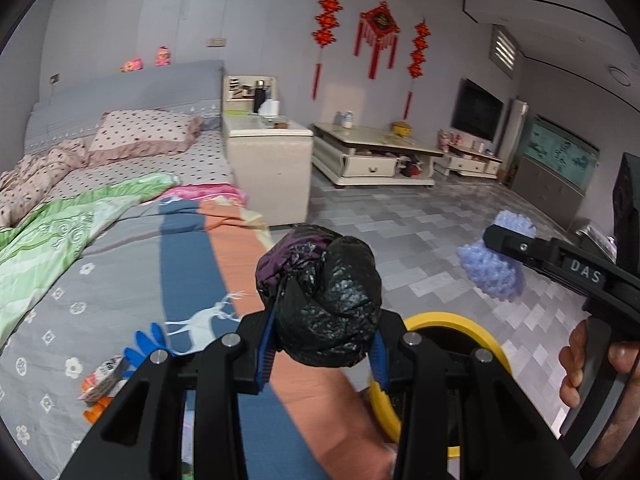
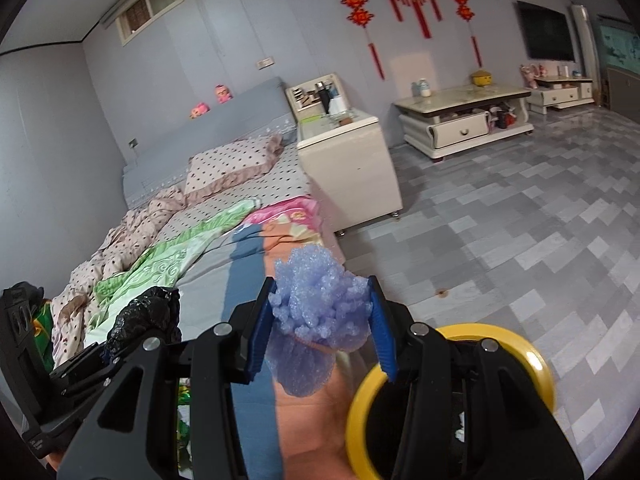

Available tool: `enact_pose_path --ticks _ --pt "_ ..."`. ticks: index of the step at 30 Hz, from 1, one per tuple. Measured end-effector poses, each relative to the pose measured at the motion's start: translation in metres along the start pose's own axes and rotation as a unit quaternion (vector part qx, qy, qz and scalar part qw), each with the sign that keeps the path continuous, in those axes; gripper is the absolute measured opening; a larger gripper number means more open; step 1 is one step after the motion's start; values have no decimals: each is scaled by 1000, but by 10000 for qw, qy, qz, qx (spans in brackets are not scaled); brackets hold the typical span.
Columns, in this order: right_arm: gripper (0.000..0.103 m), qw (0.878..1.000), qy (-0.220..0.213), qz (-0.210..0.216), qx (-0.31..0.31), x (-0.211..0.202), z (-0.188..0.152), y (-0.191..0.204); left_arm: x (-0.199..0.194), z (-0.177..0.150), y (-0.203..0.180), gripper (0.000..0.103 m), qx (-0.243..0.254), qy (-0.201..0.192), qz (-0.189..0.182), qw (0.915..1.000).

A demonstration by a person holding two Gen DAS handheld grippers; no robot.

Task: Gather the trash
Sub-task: 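Carry the black bag and lilac bag over the yellow bin, then open both tools to drop the bags into the yellow bin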

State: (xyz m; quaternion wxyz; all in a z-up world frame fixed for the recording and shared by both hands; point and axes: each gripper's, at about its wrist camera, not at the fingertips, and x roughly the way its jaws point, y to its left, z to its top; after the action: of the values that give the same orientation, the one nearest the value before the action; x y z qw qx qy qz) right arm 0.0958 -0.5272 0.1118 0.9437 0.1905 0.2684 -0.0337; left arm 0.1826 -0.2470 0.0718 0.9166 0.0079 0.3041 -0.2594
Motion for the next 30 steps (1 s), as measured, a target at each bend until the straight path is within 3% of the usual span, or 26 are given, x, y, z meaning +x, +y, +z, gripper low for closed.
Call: enact_pose_path --ticks 14,30 --pt "43 9986 54 -445 297 -12 -7 -77 43 -21 -68 36 317 375 -510 9975" --pt "43 9932 601 -694 713 45 -45 -136 107 -65 -100 36 515 1029 -789 9902"
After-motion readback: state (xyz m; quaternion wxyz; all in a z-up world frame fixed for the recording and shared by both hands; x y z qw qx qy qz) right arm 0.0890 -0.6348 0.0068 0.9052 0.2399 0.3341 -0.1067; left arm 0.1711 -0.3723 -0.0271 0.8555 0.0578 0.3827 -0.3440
